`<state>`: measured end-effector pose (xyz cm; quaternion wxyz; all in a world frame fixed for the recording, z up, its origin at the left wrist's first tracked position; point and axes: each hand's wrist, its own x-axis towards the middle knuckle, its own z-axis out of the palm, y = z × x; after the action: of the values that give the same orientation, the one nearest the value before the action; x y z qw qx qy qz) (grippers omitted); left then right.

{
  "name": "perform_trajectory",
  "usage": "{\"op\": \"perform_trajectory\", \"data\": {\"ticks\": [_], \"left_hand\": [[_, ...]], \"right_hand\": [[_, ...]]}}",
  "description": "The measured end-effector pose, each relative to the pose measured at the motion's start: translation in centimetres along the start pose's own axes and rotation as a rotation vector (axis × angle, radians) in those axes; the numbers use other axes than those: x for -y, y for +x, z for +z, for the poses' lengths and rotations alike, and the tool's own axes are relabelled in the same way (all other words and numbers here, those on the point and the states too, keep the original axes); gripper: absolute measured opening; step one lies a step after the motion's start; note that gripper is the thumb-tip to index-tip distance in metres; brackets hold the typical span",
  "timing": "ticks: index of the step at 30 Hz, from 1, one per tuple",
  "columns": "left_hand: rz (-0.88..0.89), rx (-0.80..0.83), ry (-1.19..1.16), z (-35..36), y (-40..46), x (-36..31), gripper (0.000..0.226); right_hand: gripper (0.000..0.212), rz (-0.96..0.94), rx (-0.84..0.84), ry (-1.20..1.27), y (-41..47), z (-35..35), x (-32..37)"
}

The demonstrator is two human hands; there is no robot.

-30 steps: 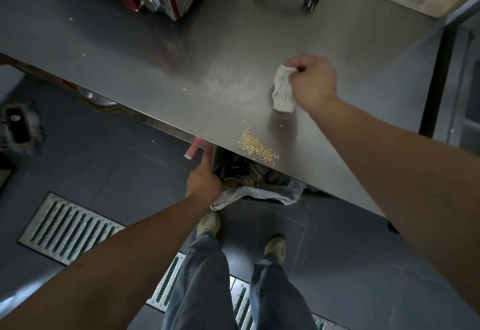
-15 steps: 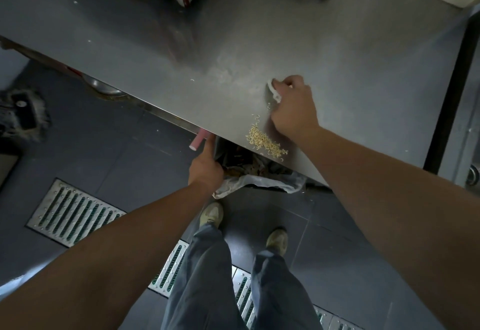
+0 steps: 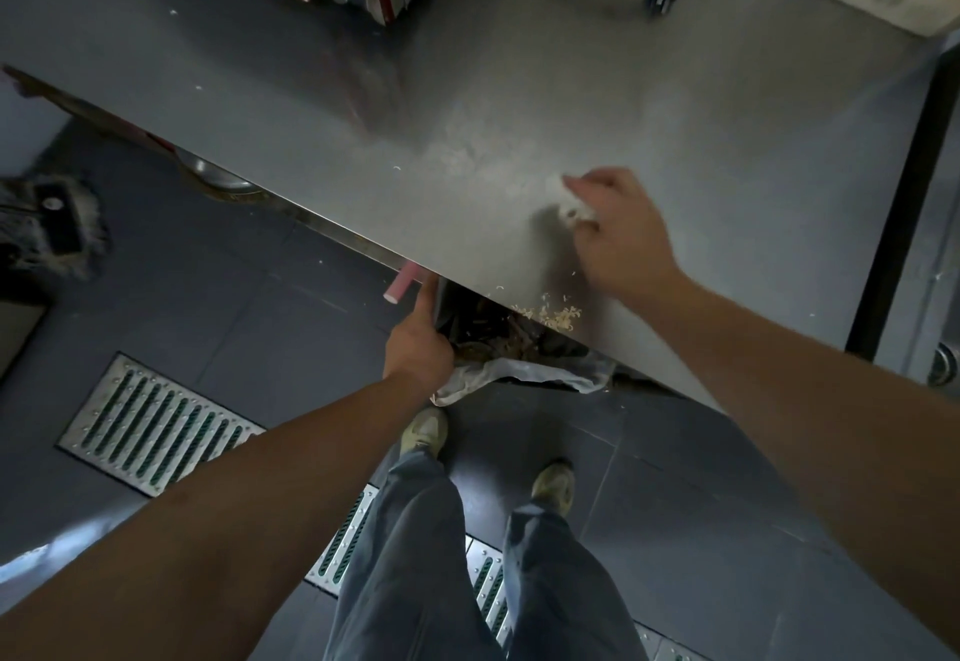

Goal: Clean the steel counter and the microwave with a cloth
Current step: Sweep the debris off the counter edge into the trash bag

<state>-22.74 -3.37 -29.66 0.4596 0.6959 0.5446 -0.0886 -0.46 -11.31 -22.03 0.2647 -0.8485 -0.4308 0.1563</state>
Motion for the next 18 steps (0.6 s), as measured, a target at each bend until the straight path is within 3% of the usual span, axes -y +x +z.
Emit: {"op": "perform_trajectory", "data": {"ticks": [2, 4, 8, 18], "left_hand": [[-0.004, -0.003, 0.000, 0.0, 0.0, 0.0, 0.095], [-0.008, -0.005, 0.000, 0.2, 0.0, 0.0, 0.095], [-0.020, 0.003, -0.001, 0.6, -0.3, 0.1, 0.095], [-0.012, 0.015, 0.061, 0.8, -0.8, 0.1, 0.091]], "right_hand": [[0.047, 0.022, -0.043, -0.056, 2.0, -1.2, -1.7], [0.047, 0.085, 0.020, -0.115, 2.6, -1.7, -3.5], [0.053, 0.135, 0.057, -0.176, -0.8, -0.2, -3.5], [0.048, -0.136, 0.175, -0.040, -10.4, 5.2, 0.7]]}}
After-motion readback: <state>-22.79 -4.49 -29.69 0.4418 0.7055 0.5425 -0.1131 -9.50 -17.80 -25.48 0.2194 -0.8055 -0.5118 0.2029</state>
